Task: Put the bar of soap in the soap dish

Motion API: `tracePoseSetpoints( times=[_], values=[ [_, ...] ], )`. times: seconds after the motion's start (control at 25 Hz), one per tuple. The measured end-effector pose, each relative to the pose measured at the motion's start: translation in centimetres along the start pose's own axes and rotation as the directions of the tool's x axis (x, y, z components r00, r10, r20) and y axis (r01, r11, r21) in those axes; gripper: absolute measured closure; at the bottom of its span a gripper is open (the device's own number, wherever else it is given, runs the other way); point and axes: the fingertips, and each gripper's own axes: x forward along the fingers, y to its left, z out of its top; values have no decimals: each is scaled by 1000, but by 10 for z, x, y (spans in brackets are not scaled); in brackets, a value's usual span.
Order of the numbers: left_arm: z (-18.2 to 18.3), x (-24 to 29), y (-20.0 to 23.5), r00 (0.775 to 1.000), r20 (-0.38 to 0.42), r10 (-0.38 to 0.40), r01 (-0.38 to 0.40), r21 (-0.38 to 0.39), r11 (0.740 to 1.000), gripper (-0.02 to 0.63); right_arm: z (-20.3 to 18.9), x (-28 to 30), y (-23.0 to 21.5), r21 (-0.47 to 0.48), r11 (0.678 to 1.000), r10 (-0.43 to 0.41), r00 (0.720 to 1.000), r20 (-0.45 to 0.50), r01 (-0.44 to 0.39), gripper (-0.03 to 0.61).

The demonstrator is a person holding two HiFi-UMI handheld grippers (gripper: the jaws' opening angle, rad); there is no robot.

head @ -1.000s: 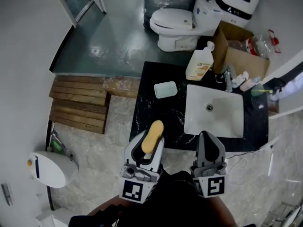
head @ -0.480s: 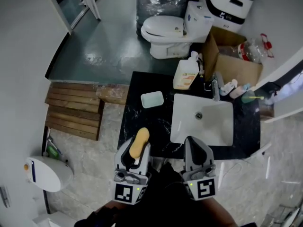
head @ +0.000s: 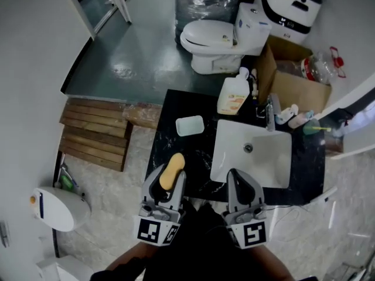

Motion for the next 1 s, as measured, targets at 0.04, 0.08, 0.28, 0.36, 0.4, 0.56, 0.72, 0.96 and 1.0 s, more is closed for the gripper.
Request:
tracePoseSetpoints(
  times=[0.04, 0.08, 0.28, 0.36, 0.4, 0.56, 0.72, 0.96, 1.0],
  values=[
    [-3, 2, 3, 1000, -10, -3, 3, -9, 1000, 459, 0, 3, 0, -4, 1000, -2, 1000, 0, 2, 572],
    [-7, 5, 8, 1000, -19, -7, 7, -15, 1000, 459, 0, 8, 1, -9, 1000, -5, 1000, 2, 5, 572],
    [-25, 34, 27, 994, -76, -77, 78, 5, 997, 459, 0, 29, 0, -14, 998, -54, 999, -5, 54, 572],
    [-29, 48, 32, 990, -88, -114, 114, -8, 993, 459, -2, 36, -1, -5, 997, -79, 997, -10, 79, 572],
    [-31, 54, 35, 987, -92, -132, 131, -18, 991, 459, -4, 40, -1, -5, 996, -88, 996, -9, 88, 572],
    [-46, 72, 43, 977, -120, -175, 172, -36, 984, 459, -13, 55, 1, -14, 994, -109, 994, -13, 109, 572],
    [-62, 87, 55, 972, -149, -180, 171, -68, 983, 459, -20, 68, 3, -8, 993, -121, 992, -32, 121, 572],
    [-76, 108, 64, 962, -177, -209, 196, -87, 977, 459, -25, 87, -5, 49, 985, -161, 986, -48, 163, 572],
    [-80, 111, 66, 961, -183, -209, 195, -89, 977, 459, -26, 91, -5, 39, 986, -163, 985, -48, 165, 572]
  ],
)
